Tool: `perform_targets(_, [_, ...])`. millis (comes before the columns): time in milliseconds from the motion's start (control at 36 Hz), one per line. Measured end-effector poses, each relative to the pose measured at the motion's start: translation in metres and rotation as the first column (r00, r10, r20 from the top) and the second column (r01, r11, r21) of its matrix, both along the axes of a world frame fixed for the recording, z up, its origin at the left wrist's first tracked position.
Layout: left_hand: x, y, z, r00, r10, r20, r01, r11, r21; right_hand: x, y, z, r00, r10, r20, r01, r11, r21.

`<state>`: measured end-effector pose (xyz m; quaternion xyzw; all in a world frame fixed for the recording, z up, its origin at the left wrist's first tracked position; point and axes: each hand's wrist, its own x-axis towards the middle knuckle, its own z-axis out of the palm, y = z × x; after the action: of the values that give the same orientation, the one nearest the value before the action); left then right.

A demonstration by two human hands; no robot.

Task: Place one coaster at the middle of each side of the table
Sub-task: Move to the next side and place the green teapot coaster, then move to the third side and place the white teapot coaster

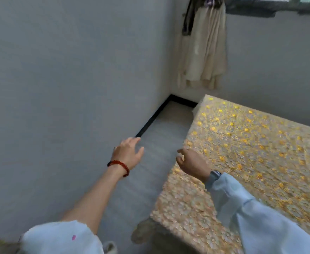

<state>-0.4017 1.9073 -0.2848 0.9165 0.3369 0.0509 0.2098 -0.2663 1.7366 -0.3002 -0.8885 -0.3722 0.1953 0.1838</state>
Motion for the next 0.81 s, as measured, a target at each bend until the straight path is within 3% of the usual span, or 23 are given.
perform_targets(167, [-0.050, 0.121, 0.017, 0.997, -0.072, -0.030, 0.073, 0.997, 0.017, -0.034, 0.110, 0.001, 0.980, -0.179, -0.082, 0.184, 0.982, 0.049])
perform_targets(333, [-0.042, 0.213, 0.032, 0.993, -0.108, -0.035, 0.109, 0.994, 0.010, -0.041, 0.194, 0.005, 0.961, -0.234, -0.146, 0.242, 0.969, 0.039])
perform_targets(583, [0.080, 0.275, 0.013, 0.936, -0.347, -0.054, 0.346, 0.938, -0.037, 0.041, 0.253, 0.006, 0.920, -0.370, -0.128, 0.386, 0.913, 0.133])
perform_targets(806, [0.256, 0.265, 0.000, 0.807, -0.582, -0.099, 0.579, 0.813, -0.062, 0.158, 0.231, -0.002, 0.782, -0.590, -0.199, 0.618, 0.774, 0.135])
